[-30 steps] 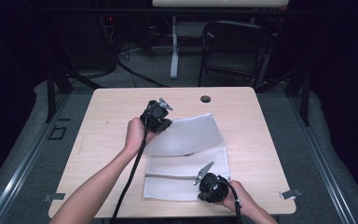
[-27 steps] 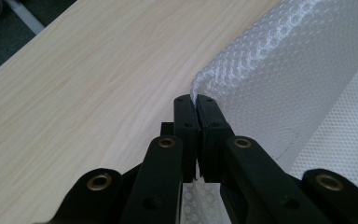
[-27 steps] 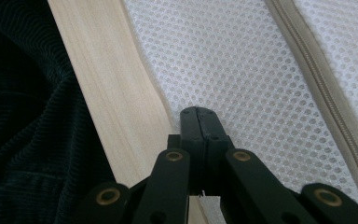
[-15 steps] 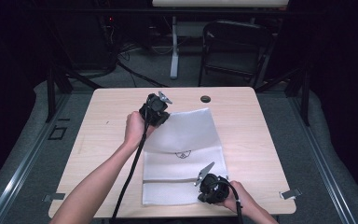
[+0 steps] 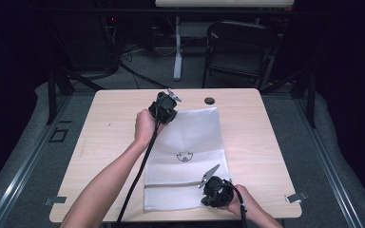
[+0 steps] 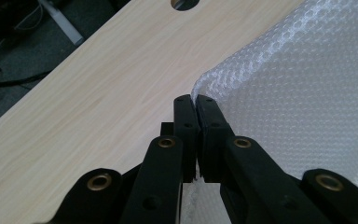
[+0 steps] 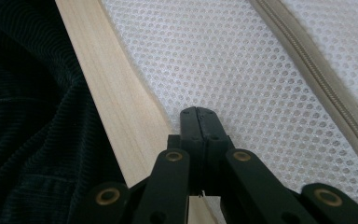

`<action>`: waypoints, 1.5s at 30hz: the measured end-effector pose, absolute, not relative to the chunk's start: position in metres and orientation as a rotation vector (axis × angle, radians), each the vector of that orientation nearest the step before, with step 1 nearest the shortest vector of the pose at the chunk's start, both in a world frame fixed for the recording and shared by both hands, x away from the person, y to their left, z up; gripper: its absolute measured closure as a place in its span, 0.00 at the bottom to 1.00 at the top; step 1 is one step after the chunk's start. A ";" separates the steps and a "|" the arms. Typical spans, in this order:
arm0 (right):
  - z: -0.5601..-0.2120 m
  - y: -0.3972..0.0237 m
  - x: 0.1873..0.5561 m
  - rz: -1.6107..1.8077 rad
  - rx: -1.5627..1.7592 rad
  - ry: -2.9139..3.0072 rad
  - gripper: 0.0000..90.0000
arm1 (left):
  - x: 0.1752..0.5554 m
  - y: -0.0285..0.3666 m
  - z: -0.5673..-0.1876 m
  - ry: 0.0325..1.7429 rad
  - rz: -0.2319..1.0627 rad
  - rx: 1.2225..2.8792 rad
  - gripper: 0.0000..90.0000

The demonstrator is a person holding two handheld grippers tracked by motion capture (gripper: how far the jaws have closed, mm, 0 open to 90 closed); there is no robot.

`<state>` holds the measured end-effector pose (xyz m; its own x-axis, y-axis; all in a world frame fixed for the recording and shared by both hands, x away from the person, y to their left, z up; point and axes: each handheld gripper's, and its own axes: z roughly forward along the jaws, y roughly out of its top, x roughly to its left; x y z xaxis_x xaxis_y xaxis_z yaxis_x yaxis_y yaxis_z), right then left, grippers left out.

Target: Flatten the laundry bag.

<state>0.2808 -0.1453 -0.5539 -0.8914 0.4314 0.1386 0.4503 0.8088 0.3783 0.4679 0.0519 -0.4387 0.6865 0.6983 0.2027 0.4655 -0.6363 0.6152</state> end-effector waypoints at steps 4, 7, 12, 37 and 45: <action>-0.556 -0.145 0.281 -0.672 -0.762 -2.902 1.00 | 0.473 0.046 -0.441 0.900 0.597 2.363 0.98; -0.555 -0.145 0.282 -0.656 -0.763 -2.899 1.00 | 0.477 0.043 -0.442 0.905 0.604 2.367 0.98; -0.555 -0.143 0.283 -0.654 -0.781 -2.900 1.00 | 0.482 0.037 -0.446 0.914 0.620 2.365 0.98; -0.558 -0.142 0.282 -0.721 -0.813 -2.848 0.98 | 0.511 0.034 -0.478 1.023 0.667 2.311 0.77; -0.556 -0.141 0.280 -0.743 -0.805 -2.850 0.86 | 0.510 0.039 -0.478 1.009 0.534 2.282 0.45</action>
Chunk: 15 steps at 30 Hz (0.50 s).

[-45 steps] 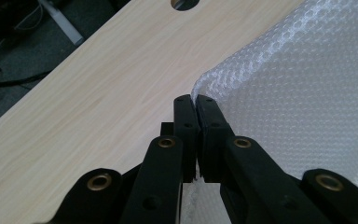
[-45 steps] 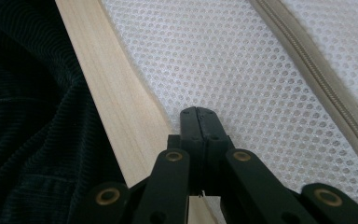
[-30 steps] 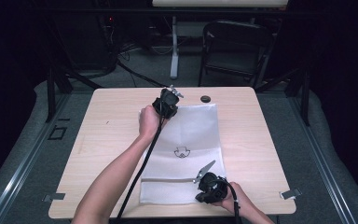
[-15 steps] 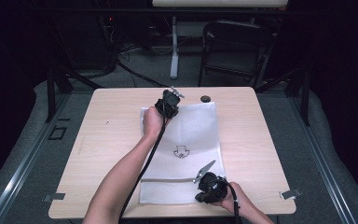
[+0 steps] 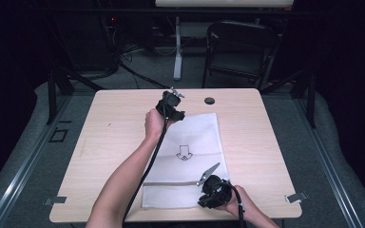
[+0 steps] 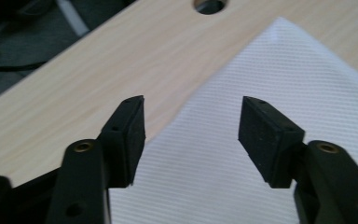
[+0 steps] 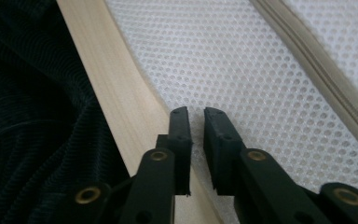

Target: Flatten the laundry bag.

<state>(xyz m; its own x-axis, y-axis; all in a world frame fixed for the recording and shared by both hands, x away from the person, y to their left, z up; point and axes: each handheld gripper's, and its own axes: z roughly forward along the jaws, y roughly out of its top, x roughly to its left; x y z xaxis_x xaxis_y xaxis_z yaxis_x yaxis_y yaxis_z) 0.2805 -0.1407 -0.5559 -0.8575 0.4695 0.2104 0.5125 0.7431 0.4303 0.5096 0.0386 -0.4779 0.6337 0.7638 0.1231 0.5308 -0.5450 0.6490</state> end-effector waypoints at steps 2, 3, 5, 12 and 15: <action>-0.552 -0.141 0.281 -0.737 -0.802 -2.869 0.77 | 0.503 0.038 -0.477 0.974 0.522 2.296 0.38; -0.550 -0.141 0.281 -0.760 -0.807 -2.854 0.72 | 0.498 0.039 -0.477 0.958 0.504 2.291 0.33; -0.543 -0.146 0.284 -0.752 -0.815 -2.869 0.57 | 0.491 0.041 -0.478 0.941 0.480 2.295 0.28; -0.533 -0.173 0.293 -0.832 -0.964 -2.813 0.20 | 0.468 0.050 -0.482 0.883 0.405 2.292 0.17; -0.529 -0.185 0.298 -0.857 -1.033 -2.806 0.16 | 0.455 0.055 -0.484 0.856 0.384 2.294 0.14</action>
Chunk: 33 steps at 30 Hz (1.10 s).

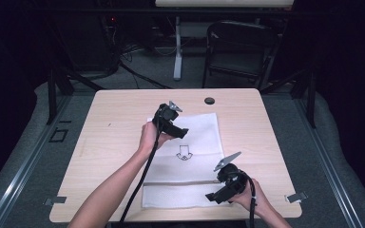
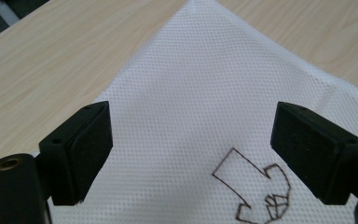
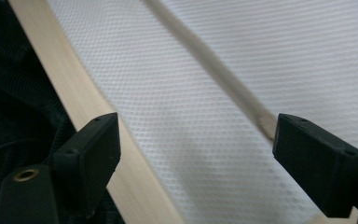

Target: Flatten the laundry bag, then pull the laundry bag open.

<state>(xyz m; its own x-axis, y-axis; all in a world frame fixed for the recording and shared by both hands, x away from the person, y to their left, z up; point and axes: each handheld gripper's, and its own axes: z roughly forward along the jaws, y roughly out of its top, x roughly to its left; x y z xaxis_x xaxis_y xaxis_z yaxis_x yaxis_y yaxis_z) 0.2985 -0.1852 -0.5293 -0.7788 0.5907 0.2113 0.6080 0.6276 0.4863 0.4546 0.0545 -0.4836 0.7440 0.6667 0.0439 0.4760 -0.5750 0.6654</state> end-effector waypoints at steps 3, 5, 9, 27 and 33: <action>-0.525 -0.197 0.303 -0.885 -1.103 -2.796 0.14 | 0.442 0.058 -0.485 0.839 0.368 2.280 0.10; -0.524 -0.203 0.306 -0.881 -1.113 -2.812 0.14 | 0.432 0.061 -0.485 0.816 0.373 2.283 0.08; -0.520 -0.212 0.308 -0.928 -1.145 -2.825 0.17 | 0.416 0.065 -0.485 0.771 0.369 2.295 0.06; -0.519 -0.231 0.310 -0.915 -1.229 -2.859 0.51 | 0.384 0.064 -0.494 0.648 0.368 2.336 0.09; -0.523 -0.228 0.310 -0.875 -1.235 -2.869 0.63 | 0.379 0.059 -0.495 0.638 0.341 2.332 0.10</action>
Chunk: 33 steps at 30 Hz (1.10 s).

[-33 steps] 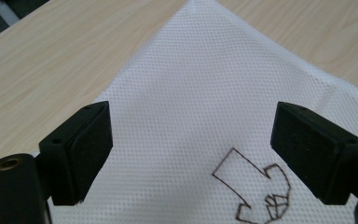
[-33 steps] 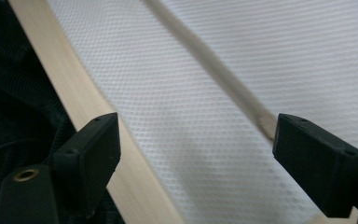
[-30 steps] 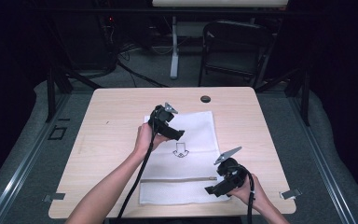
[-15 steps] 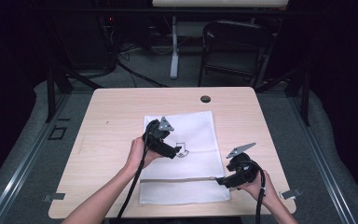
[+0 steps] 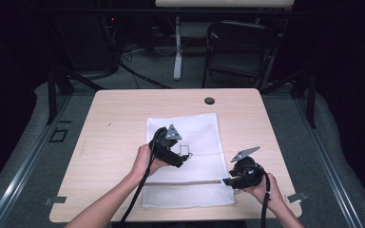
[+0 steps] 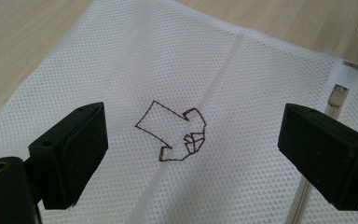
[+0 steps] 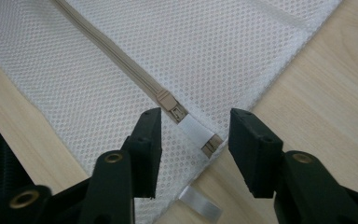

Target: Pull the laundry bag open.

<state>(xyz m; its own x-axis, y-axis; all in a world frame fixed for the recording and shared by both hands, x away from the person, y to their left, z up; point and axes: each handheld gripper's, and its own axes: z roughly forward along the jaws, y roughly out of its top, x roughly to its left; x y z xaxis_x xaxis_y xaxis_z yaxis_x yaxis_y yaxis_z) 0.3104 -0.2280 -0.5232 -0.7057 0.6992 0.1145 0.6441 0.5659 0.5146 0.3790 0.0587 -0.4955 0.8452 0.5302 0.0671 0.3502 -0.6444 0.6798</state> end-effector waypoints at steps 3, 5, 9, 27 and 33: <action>-0.523 -0.227 0.311 0.798 1.155 2.689 0.69 | 0.377 0.056 -0.497 0.622 0.337 2.336 0.10; -0.525 -0.226 0.311 0.798 1.160 2.687 0.74 | 0.376 0.053 -0.498 0.609 0.322 2.346 0.12; -0.529 -0.227 0.313 0.760 1.166 2.686 0.84 | 0.373 0.046 -0.500 0.584 0.294 2.355 0.14; -0.547 -0.221 0.320 0.736 1.160 2.732 0.98 | 0.352 -0.003 -0.529 0.443 0.157 2.411 0.18; -0.550 -0.220 0.321 0.701 1.161 2.752 0.98 | 0.349 -0.013 -0.540 0.418 0.102 2.437 0.20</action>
<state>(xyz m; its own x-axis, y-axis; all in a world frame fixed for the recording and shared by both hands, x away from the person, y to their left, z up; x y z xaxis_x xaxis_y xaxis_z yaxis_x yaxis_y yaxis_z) 0.3212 -0.2198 -0.5502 -0.7111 0.6950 0.1067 0.6614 0.6096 0.4369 0.3489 -0.0133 -0.5401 0.9461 0.3222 -0.0321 0.2714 -0.7350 0.6213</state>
